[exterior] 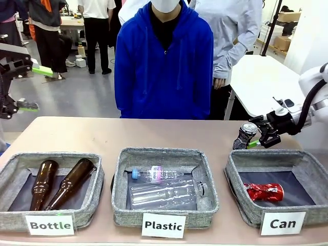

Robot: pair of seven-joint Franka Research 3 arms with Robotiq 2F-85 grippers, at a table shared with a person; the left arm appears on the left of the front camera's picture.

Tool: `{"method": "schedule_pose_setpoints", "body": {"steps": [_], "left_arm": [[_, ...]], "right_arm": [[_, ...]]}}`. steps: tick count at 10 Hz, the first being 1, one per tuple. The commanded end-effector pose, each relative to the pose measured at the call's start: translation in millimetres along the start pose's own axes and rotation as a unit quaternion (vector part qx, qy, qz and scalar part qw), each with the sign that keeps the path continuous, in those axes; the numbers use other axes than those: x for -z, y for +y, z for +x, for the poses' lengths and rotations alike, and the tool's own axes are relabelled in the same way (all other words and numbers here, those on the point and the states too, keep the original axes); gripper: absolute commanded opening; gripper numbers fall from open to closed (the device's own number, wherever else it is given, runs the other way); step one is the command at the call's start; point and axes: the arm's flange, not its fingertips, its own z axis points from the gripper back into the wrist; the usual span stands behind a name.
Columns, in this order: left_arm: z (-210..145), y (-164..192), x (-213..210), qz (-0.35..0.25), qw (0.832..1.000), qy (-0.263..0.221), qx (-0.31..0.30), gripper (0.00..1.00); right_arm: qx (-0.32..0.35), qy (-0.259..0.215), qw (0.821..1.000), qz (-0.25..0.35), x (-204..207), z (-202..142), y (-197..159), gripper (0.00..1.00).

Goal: Sort the can waste into the basket.
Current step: Pick up the can waste from the table and place it in the right Fabric basket.

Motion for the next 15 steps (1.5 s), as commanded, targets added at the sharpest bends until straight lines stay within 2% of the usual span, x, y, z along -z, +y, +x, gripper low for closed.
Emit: {"method": "schedule_pose_setpoints", "body": {"steps": [1, 5, 6, 7, 8, 9, 10, 13, 15], "left_arm": [[-2.5, 2.7, -3.8, 0.008, 1.000, 0.000, -0.008, 1.00], [-2.5, 2.7, -3.8, 0.008, 1.000, 0.000, -0.008, 1.00], [-2.5, 2.7, -3.8, 0.008, 1.000, 0.000, -0.008, 1.00], [-2.5, 2.7, -3.8, 0.008, 1.000, 0.000, -0.008, 1.00], [-2.5, 2.7, -3.8, 0.008, 1.000, 0.000, -0.008, 1.00], [-2.5, 2.7, -3.8, 0.008, 1.000, 0.000, -0.008, 1.00], [-2.5, 2.7, -3.8, 0.008, 1.000, 0.000, -0.008, 1.00], [-2.5, 2.7, -3.8, 0.008, 1.000, 0.000, -0.008, 1.00], [-2.5, 2.7, -3.8, 0.008, 1.000, 0.000, -0.008, 1.00]], "right_arm": [[-0.022, -0.005, 1.000, 0.017, 2.9, 3.5, -6.6, 1.00], [-0.010, -0.024, 0.998, 0.049, 11.6, 4.7, -6.4, 1.00], [-0.009, -0.029, 0.998, 0.056, 11.7, 5.9, -4.9, 0.43], [-0.006, -0.036, 0.998, 0.054, 11.2, 5.9, -5.1, 0.43], [-0.004, -0.038, 0.998, 0.052, 11.8, 5.5, -5.4, 0.00], [-0.008, -0.034, 0.998, 0.054, 12.1, 5.5, -4.5, 0.37], [-0.009, -0.033, 0.998, 0.053, 12.2, 5.8, -3.8, 0.00], [-0.014, -0.032, 0.998, 0.042, 9.0, 9.4, -2.3, 0.00], [-0.036, -0.017, 0.999, 0.011, -11.0, 33.7, 2.2, 0.00]]}}
